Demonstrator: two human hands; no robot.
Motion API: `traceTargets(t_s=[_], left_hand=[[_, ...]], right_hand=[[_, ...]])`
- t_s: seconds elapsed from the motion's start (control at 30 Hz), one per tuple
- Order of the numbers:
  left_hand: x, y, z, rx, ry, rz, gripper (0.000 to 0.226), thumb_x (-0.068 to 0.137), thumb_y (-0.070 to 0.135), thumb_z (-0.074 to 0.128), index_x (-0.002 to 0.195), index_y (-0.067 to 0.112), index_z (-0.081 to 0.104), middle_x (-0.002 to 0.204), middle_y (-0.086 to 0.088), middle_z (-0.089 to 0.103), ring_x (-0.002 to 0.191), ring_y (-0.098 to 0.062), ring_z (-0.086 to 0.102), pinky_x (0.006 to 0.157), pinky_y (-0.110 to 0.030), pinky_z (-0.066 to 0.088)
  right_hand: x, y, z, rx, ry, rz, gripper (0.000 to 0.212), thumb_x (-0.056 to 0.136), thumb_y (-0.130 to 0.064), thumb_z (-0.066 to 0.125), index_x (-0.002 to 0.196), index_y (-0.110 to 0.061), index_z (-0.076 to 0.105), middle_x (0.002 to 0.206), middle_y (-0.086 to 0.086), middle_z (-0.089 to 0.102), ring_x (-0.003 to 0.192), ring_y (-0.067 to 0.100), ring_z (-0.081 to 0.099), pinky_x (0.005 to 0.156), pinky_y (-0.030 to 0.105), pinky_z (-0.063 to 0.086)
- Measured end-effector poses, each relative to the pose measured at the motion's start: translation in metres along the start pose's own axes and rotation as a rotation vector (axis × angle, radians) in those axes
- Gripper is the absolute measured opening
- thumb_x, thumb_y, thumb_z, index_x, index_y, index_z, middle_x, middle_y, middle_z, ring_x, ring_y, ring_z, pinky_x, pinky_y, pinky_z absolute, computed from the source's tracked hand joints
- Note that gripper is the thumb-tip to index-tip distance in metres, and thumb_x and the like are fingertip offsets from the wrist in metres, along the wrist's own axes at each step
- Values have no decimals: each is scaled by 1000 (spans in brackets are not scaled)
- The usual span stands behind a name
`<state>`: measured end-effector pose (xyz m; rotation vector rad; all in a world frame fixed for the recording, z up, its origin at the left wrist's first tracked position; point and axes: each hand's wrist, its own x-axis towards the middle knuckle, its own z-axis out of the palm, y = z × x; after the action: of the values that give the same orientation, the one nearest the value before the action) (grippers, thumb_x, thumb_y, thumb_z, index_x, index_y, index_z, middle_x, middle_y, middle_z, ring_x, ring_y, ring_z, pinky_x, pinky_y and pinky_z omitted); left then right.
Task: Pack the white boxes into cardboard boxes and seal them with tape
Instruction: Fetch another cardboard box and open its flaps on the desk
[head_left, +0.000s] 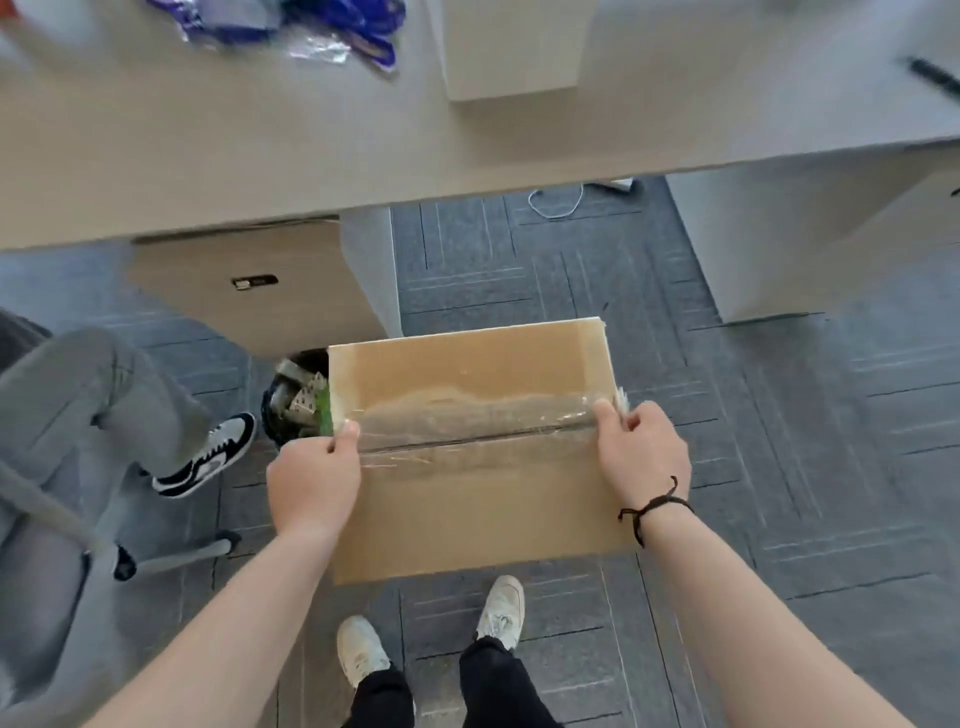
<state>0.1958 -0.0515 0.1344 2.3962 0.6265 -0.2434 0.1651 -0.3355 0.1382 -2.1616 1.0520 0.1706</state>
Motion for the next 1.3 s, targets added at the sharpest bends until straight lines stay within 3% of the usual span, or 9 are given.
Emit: traceTargets(t_s=[0.1, 0.27, 0.57, 0.97, 1.3], left_hand=[[-11, 42, -18, -13, 5, 45, 63, 101, 37, 53, 46, 11, 35, 44, -3, 36, 47, -24, 36, 50, -33, 25], [-8, 98, -33, -40, 23, 123, 64, 100, 39, 55, 45, 10, 39, 41, -1, 37, 46, -24, 39, 53, -33, 31], [48, 178, -38, -80, 20, 236, 69, 100, 41, 56, 38, 16, 36, 34, 4, 35, 41, -19, 39, 51, -30, 33], [183, 332, 16, -93, -96, 320, 69, 101, 45, 54, 40, 15, 39, 33, 3, 36, 42, -21, 41, 50, -32, 28], [223, 430, 92, 9, -123, 344, 67, 102, 47, 51, 45, 14, 38, 41, -1, 42, 46, -22, 45, 50, -33, 31]], right_hand=[[10, -22, -49, 24, 37, -44, 41, 96, -49, 53, 79, -13, 44, 71, -2, 49, 63, 14, 44, 55, 33, 27], [37, -55, -101, 33, 82, -140, 41, 97, -48, 53, 78, -13, 44, 69, -1, 50, 65, 20, 47, 57, 34, 30], [106, -102, -124, 20, 128, -225, 44, 99, -43, 53, 69, -14, 40, 65, 0, 46, 60, 15, 42, 52, 32, 25], [265, -198, -167, -20, 213, -138, 46, 98, -42, 57, 65, -13, 41, 64, 4, 51, 64, 24, 47, 57, 36, 30], [398, -194, -196, 25, 219, -73, 46, 96, -41, 59, 67, -9, 45, 63, 6, 52, 63, 26, 47, 54, 35, 29]])
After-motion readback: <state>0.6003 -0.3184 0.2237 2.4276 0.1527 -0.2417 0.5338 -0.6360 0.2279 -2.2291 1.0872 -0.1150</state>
